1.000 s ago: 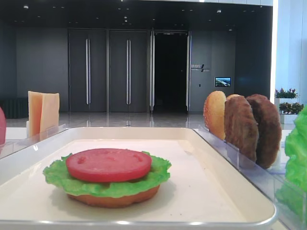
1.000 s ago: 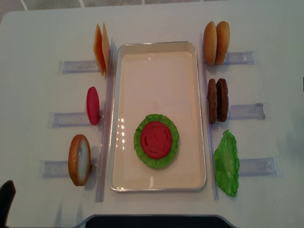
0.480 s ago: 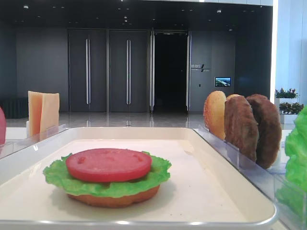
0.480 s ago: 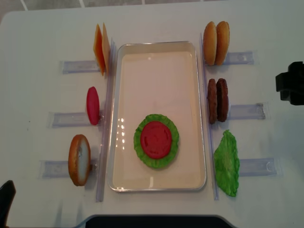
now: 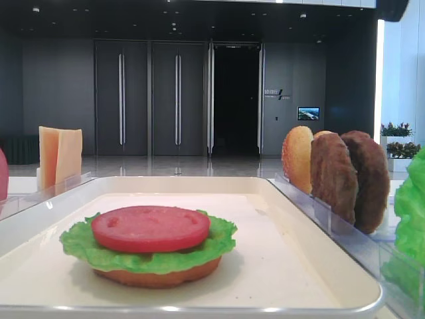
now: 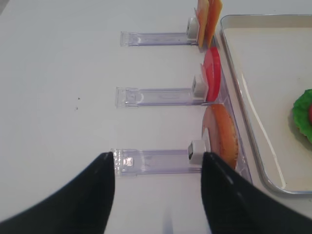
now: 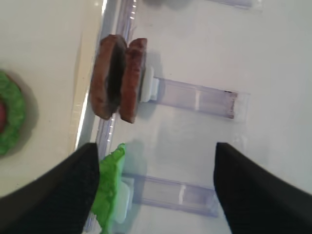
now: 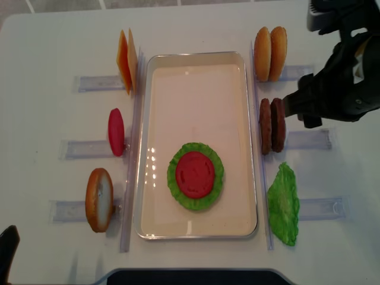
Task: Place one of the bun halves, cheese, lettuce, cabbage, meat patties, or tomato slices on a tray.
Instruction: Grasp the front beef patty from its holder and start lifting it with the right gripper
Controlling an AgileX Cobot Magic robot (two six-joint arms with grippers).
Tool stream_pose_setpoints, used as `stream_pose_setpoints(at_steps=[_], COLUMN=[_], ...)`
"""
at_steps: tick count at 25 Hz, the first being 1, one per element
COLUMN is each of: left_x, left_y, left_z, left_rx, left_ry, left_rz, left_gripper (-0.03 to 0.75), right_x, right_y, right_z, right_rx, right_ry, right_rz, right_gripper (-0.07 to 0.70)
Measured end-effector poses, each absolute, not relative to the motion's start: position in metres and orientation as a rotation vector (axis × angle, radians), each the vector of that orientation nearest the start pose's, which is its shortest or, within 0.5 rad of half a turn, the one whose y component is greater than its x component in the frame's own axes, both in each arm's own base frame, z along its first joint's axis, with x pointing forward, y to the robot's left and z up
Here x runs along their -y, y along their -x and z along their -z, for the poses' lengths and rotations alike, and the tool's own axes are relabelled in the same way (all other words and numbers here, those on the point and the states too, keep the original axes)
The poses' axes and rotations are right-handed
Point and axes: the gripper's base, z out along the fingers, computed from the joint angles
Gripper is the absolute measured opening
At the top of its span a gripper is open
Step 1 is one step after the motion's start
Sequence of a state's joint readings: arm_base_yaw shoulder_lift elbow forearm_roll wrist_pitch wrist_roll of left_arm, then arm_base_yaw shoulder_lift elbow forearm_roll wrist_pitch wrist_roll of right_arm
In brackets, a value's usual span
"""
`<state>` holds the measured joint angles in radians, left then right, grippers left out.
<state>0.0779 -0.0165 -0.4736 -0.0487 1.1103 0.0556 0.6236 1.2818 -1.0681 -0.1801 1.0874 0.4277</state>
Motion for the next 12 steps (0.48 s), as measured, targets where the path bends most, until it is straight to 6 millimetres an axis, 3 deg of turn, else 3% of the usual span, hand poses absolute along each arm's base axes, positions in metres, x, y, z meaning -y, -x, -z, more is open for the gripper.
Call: stream_pose_setpoints(at_steps=[12], left_x=[0.004], left_y=[0.006], left_z=[-0.266], left_rx=[-2.103], left_ry=[0.020], left_rz=[-0.021], left_gripper=[0.432], right_x=[-0.182], right_y=[-0.254], right_z=[-0.290], right_rx=[-2.799], right_ry=[0.403], right_rz=[-0.026], right_gripper=[0.503])
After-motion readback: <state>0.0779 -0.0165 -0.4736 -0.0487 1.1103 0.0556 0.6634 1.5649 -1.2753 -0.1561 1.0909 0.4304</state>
